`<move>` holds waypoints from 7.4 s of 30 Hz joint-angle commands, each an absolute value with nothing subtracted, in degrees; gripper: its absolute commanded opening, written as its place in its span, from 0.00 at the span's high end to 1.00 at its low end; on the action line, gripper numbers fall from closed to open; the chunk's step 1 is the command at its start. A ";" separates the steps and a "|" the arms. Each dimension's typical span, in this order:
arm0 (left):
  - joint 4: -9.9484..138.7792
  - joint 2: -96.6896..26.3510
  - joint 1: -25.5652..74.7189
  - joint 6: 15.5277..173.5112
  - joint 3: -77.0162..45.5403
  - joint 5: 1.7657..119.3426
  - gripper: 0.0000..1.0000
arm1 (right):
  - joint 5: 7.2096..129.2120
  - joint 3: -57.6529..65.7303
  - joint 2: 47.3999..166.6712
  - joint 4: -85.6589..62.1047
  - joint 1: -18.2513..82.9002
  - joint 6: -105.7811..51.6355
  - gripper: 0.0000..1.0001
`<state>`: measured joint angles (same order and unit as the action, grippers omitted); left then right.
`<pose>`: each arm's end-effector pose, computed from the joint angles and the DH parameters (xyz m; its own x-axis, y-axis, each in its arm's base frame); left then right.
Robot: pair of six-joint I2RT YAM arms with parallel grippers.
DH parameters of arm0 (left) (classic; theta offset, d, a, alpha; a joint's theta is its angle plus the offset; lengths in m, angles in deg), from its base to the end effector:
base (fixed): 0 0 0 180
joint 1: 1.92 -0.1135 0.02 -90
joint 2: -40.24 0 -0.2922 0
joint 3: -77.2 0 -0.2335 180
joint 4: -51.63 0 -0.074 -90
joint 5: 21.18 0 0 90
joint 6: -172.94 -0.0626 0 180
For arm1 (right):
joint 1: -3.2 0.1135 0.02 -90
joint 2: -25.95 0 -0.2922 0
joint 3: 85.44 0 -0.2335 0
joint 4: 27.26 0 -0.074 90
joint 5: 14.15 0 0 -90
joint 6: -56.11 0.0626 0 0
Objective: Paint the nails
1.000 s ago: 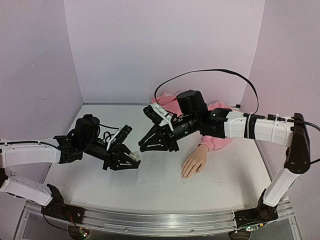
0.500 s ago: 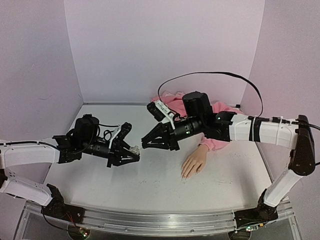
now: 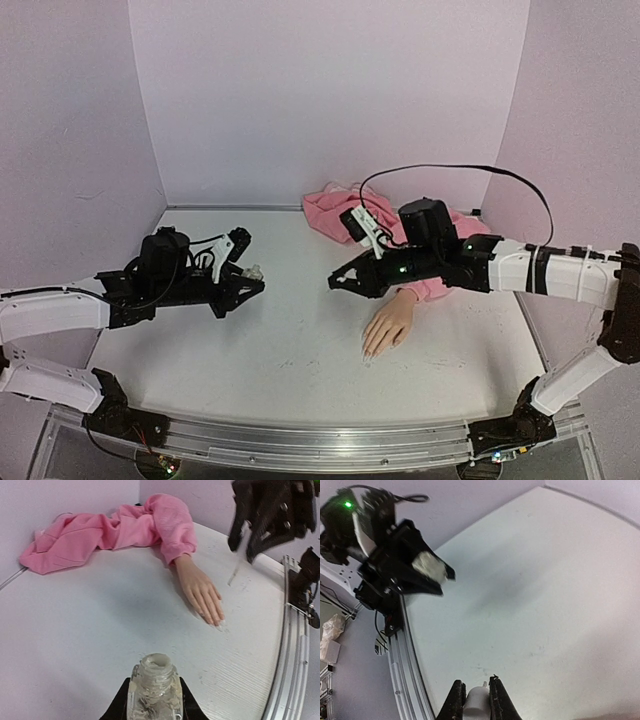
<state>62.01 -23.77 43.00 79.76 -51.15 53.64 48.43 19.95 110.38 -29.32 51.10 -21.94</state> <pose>0.1612 -0.1839 0.2742 -0.2260 0.3010 -0.9265 0.8664 0.4969 -0.0499 0.2133 0.2791 0.3470 -0.2883 -0.0449 -0.9565 -0.9249 0.2717 0.2660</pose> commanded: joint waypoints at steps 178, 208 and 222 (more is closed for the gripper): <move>58.05 -27.11 42.72 78.55 -45.68 72.15 1.00 | 89.69 31.07 119.12 -22.10 61.14 -8.95 1.00; 58.08 -27.00 42.73 78.72 -45.72 71.89 1.00 | 89.08 32.12 118.90 -21.05 61.14 -7.63 1.00; 58.08 -27.13 42.75 78.87 -45.71 71.72 1.00 | 89.12 32.30 116.93 -20.55 61.28 -7.74 1.00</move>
<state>61.94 -28.82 42.96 78.69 -46.70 72.83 88.19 33.02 119.38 -22.61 60.78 -8.24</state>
